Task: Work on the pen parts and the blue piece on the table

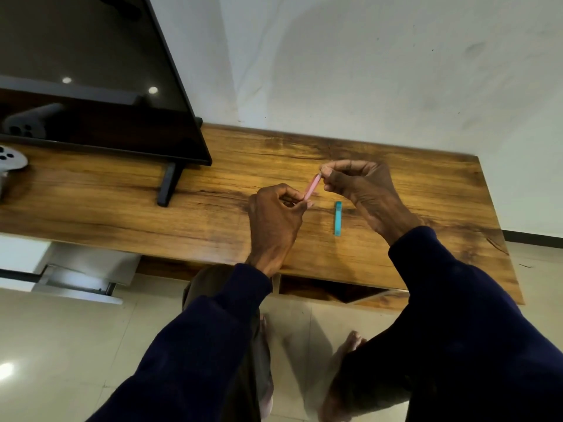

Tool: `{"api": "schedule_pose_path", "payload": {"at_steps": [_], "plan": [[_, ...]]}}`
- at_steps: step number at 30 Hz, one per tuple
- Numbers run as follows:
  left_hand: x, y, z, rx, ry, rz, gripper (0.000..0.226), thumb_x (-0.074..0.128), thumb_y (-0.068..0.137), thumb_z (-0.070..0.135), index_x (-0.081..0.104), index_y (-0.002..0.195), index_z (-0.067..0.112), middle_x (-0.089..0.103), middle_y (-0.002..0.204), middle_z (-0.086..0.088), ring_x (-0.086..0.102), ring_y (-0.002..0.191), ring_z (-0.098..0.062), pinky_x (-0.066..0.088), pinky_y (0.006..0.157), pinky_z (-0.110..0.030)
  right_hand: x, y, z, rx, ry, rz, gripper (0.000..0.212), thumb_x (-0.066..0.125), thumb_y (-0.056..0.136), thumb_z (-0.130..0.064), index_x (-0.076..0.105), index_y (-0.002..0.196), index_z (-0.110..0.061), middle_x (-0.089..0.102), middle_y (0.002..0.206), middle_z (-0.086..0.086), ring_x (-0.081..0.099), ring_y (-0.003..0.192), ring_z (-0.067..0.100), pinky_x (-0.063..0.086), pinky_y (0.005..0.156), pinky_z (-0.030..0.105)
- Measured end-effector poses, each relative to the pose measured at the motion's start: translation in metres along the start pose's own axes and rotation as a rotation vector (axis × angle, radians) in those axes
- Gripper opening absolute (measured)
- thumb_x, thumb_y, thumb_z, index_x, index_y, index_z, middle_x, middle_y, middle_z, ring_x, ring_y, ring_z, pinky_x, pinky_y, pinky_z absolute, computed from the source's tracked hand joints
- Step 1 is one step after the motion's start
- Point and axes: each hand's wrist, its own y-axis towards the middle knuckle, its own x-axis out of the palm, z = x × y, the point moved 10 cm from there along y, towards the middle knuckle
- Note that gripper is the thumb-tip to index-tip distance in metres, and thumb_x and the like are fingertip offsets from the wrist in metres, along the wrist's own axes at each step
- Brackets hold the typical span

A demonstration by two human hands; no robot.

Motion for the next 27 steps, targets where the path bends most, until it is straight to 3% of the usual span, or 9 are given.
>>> {"api": "schedule_pose_path", "payload": {"at_steps": [6,13,19,24,27], "plan": [[0.0,0.0,-0.003,-0.006,-0.005,-0.011,0.018,0.085,0.082,0.019,0.076,0.098,0.018,0.074,0.093,0.008,0.071,0.088,-0.005,0.063,0.084,-0.035,0.007,-0.001,0.0,0.015,0.038,-0.041,0.012,0.078,0.085,-0.006,0.079,0.097,-0.003,0.079,0.1,0.015,0.073,0.085,0.02,0.06,0.077,0.029],[0.001,0.001,-0.005,-0.009,-0.017,-0.014,0.016,0.085,0.082,0.016,0.077,0.097,0.016,0.075,0.092,0.007,0.072,0.087,-0.005,0.063,0.083,-0.032,0.005,0.002,-0.001,0.047,-0.052,-0.033,0.01,0.078,0.086,-0.005,0.079,0.096,-0.003,0.079,0.1,0.015,0.075,0.091,0.025,0.062,0.076,0.03],[0.001,0.004,-0.018,-0.054,-0.046,-0.015,0.018,0.087,0.08,0.015,0.076,0.095,0.017,0.074,0.087,0.009,0.073,0.082,-0.003,0.065,0.078,-0.034,0.008,0.011,-0.009,-0.045,-0.274,-0.024,0.009,0.08,0.087,-0.008,0.08,0.096,-0.009,0.081,0.093,0.003,0.077,0.082,0.015,0.059,0.068,0.02],[-0.001,0.007,-0.026,-0.076,-0.048,0.009,0.022,0.089,0.077,0.021,0.072,0.088,0.029,0.07,0.078,0.015,0.07,0.077,0.006,0.063,0.076,-0.026,-0.01,0.021,0.008,-0.112,-0.532,0.151,0.013,0.077,0.09,-0.012,0.078,0.094,-0.024,0.076,0.096,-0.01,0.072,0.077,0.002,0.053,0.065,0.008],[-0.002,0.007,-0.034,-0.106,-0.06,0.023,0.024,0.091,0.075,0.022,0.071,0.087,0.027,0.07,0.076,0.014,0.069,0.075,0.007,0.061,0.073,-0.021,-0.008,0.027,0.029,-0.127,-0.789,0.156,0.014,0.078,0.09,-0.013,0.078,0.104,-0.017,0.076,0.104,-0.002,0.062,0.08,-0.004,0.043,0.066,-0.004]]}}
